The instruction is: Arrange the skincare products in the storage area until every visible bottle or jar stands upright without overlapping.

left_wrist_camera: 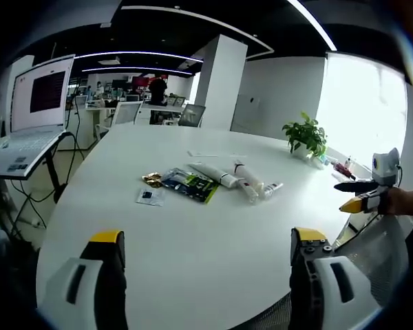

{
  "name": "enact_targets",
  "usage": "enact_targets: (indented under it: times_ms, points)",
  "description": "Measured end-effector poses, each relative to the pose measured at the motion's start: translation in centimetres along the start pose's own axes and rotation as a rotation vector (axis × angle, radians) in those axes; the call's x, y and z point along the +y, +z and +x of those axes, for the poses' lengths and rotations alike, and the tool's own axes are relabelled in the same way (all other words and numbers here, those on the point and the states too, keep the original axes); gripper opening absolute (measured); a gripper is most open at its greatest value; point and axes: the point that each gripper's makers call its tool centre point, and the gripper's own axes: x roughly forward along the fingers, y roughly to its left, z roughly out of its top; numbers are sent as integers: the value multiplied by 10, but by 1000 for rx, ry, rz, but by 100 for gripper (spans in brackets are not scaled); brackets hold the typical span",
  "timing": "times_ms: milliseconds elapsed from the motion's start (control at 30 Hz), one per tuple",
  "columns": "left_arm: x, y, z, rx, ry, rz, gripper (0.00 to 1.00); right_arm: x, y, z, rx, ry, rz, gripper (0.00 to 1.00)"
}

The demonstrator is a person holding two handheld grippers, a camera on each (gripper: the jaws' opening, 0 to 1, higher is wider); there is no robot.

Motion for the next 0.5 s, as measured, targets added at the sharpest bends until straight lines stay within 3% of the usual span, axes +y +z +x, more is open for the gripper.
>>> enact_targets:
  times_ms: [233,500]
  points:
    - [0,1,0,0,4,17,93,1,1,1,6,8,-5,98]
    - [-1,2,3,9,-5,19,90,-4,1,2,4,9,71,97]
